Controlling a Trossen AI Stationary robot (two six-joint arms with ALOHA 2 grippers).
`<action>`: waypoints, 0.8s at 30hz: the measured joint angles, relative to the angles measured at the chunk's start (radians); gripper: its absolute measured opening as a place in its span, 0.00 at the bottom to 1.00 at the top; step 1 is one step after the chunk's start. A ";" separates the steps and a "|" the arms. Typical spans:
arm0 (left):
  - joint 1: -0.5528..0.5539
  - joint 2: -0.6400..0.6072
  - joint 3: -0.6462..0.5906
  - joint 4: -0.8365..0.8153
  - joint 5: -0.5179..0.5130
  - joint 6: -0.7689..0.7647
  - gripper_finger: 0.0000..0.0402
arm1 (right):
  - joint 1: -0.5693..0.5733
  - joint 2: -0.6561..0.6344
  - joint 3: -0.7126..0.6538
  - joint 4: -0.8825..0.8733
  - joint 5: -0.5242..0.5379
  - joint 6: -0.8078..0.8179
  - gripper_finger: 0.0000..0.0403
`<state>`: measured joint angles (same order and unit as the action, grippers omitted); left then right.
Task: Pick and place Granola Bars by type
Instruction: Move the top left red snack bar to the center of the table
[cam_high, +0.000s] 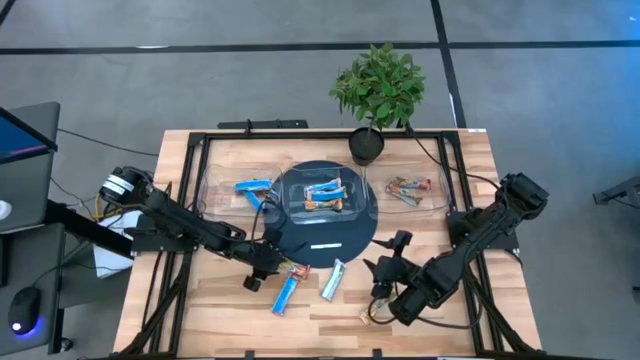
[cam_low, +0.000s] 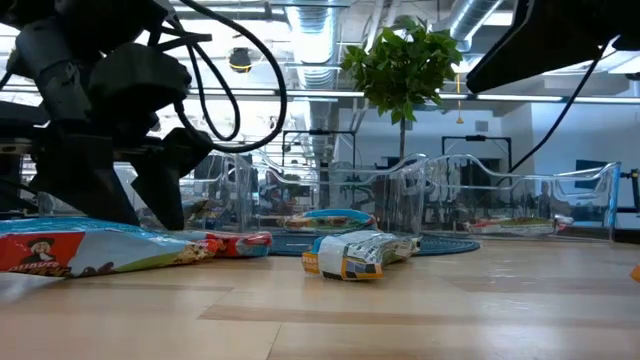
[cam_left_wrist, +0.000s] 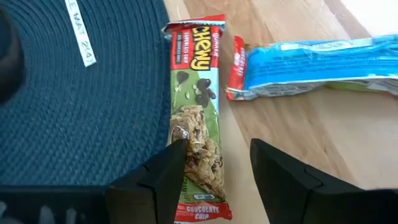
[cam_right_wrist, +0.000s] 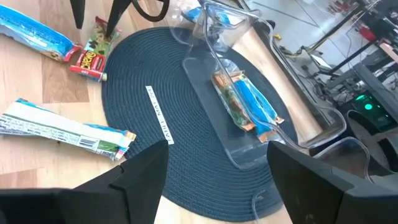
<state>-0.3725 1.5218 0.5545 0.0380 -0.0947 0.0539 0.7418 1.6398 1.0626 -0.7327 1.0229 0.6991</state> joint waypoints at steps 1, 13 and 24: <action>0.000 0.000 0.000 0.007 0.001 0.010 0.44 | 0.000 0.000 0.000 0.005 0.000 0.000 0.67; 0.003 0.004 -0.005 0.130 -0.149 0.099 0.44 | -0.005 0.000 0.000 0.014 -0.003 0.000 0.67; 0.002 0.003 -0.004 0.130 -0.024 0.102 0.44 | -0.005 0.001 0.000 0.023 -0.004 0.000 0.67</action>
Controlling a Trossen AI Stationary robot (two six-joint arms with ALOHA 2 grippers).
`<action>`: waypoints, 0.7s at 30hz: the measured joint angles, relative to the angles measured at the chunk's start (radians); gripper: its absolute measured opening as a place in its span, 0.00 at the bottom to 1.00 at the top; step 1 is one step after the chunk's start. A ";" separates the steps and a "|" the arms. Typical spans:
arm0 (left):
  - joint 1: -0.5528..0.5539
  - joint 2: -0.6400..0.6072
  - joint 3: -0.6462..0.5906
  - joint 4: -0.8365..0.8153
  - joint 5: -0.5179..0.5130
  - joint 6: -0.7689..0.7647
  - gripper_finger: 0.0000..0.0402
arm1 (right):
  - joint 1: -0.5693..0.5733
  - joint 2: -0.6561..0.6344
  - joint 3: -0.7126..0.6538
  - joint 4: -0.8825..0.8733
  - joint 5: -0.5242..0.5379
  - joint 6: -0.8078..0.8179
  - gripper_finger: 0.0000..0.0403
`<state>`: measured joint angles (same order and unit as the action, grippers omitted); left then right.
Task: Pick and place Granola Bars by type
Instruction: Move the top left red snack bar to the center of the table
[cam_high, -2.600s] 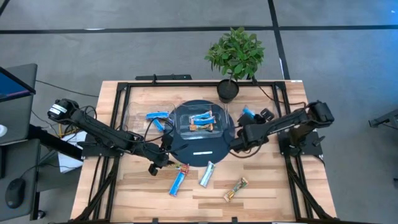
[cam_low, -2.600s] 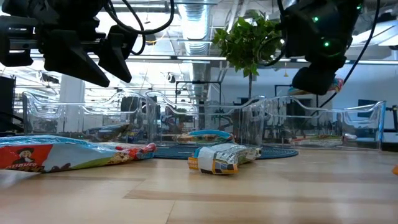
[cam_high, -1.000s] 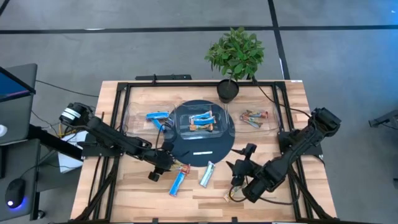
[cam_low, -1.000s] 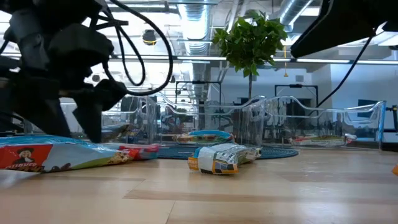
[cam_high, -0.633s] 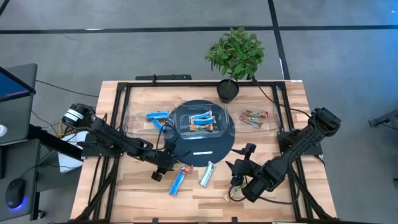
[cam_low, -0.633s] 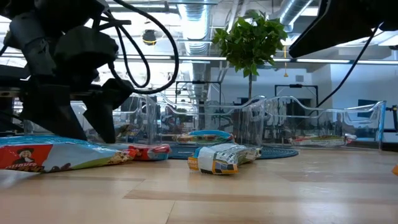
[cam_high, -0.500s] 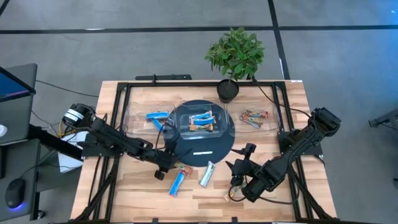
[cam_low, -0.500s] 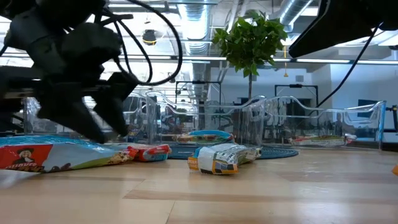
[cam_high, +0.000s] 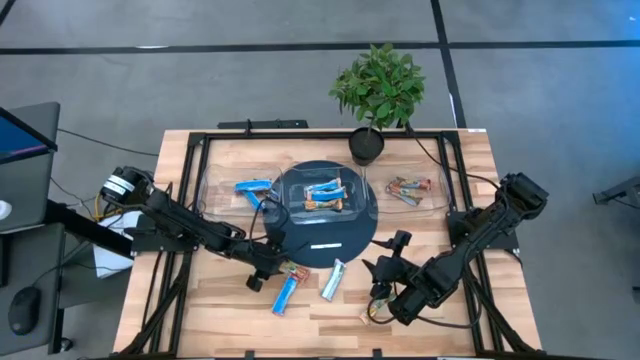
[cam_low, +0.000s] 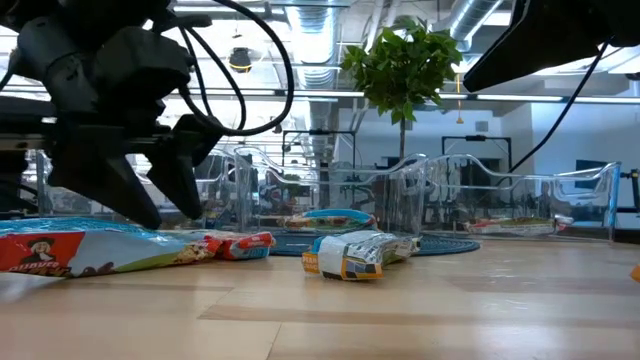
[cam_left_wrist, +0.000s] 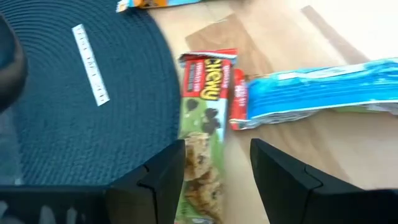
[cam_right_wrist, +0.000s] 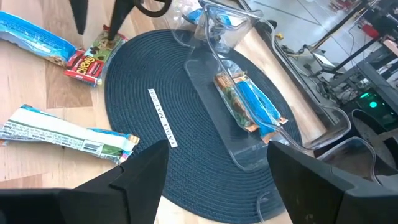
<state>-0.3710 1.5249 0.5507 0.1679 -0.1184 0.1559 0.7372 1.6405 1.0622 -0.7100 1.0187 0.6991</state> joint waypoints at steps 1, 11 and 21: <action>0.001 0.000 0.000 -0.001 -0.013 0.000 0.44 | 0.000 0.000 0.000 0.002 0.000 0.000 0.67; 0.048 0.098 0.003 0.065 0.043 -0.011 0.44 | 0.000 0.000 0.000 0.013 -0.001 0.000 0.67; 0.070 0.103 0.003 0.084 0.049 0.006 0.44 | 0.000 0.000 0.000 0.012 -0.002 0.000 0.67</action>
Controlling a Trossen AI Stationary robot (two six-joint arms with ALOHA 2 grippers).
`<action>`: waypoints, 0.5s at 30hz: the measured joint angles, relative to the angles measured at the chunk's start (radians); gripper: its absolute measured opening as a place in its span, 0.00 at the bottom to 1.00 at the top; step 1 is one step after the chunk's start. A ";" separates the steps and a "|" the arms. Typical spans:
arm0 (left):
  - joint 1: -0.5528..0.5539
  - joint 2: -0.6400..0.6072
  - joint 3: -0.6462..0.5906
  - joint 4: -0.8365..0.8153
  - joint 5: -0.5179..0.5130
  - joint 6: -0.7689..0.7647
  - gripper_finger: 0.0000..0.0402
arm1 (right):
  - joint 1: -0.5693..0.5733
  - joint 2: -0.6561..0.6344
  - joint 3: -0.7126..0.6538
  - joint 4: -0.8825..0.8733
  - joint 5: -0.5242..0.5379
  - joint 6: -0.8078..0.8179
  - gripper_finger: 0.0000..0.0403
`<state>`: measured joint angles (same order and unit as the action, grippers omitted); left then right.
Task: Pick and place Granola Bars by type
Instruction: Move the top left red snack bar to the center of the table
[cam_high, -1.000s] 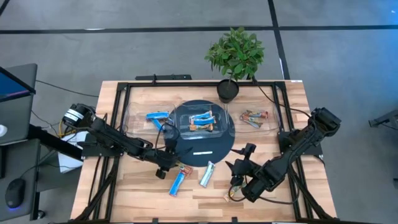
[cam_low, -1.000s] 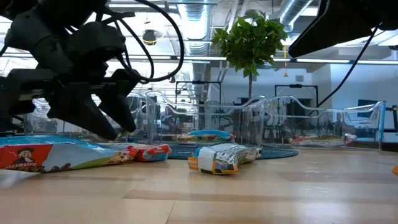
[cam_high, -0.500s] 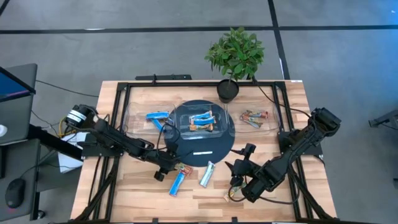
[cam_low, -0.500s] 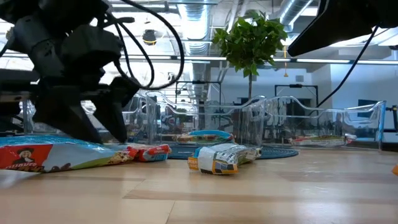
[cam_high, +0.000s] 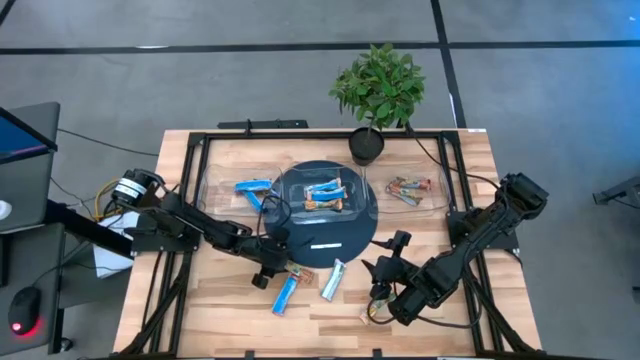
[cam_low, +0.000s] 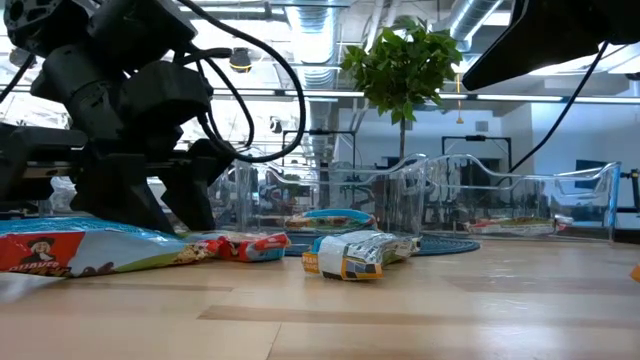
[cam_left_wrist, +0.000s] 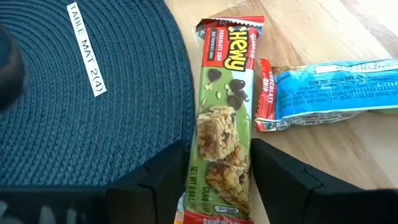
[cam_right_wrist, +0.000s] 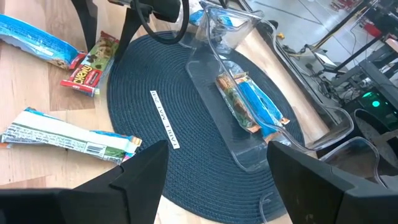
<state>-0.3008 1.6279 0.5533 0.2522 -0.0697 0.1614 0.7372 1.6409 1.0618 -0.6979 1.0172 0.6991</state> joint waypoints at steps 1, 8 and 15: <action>0.000 0.000 0.000 0.001 -0.002 0.001 0.44 | 0.000 0.000 0.000 0.000 0.000 0.000 0.67; 0.000 0.000 -0.001 0.009 -0.011 0.003 0.44 | 0.000 0.000 0.000 0.000 0.000 0.000 0.67; 0.003 0.002 -0.002 0.036 -0.038 0.041 0.39 | -0.016 0.000 0.000 0.000 -0.001 0.000 0.67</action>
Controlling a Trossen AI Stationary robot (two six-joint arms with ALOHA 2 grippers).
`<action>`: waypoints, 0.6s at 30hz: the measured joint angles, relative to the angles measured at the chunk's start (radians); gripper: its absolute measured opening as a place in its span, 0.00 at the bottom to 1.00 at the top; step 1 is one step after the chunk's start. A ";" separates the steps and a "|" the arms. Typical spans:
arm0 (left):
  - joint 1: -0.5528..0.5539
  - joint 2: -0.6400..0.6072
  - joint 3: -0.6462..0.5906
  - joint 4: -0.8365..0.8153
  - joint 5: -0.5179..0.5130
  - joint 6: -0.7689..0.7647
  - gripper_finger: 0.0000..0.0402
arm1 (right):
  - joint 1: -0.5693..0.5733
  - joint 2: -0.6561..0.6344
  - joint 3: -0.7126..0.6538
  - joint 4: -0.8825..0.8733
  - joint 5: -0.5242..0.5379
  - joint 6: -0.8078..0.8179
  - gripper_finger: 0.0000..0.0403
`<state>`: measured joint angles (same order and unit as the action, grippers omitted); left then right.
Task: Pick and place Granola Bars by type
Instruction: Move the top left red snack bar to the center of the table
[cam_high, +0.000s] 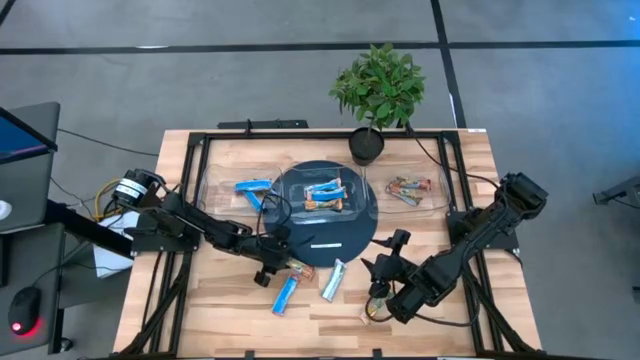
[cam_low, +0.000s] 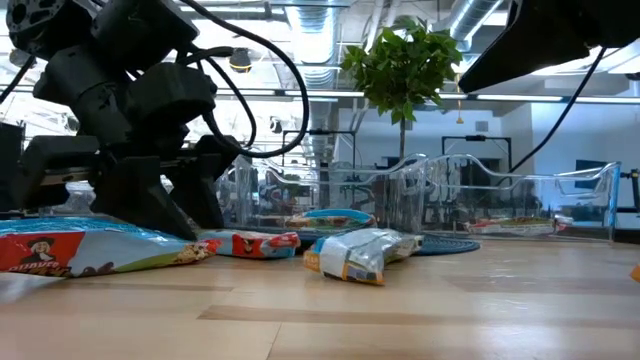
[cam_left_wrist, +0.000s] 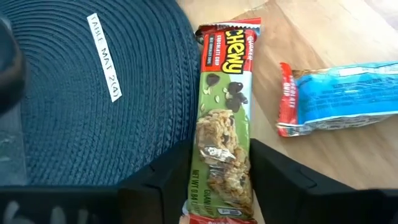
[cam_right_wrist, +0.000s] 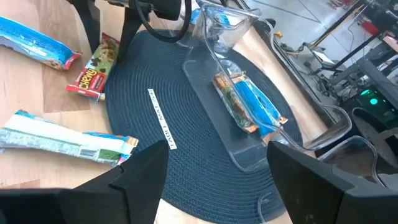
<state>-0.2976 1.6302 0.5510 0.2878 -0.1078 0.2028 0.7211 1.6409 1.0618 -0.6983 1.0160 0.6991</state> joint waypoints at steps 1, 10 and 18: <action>0.000 0.000 0.000 0.000 -0.001 0.001 0.37 | -0.004 0.000 0.000 0.000 -0.005 0.000 0.67; -0.001 0.000 0.000 0.003 -0.003 0.003 0.26 | -0.029 0.000 0.000 0.000 -0.029 0.000 0.67; -0.004 0.000 0.000 0.027 0.007 0.039 0.24 | -0.030 0.000 0.000 0.000 -0.046 0.000 0.67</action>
<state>-0.3015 1.6302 0.5510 0.3152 -0.1008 0.2420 0.6910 1.6409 1.0618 -0.6983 0.9697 0.6994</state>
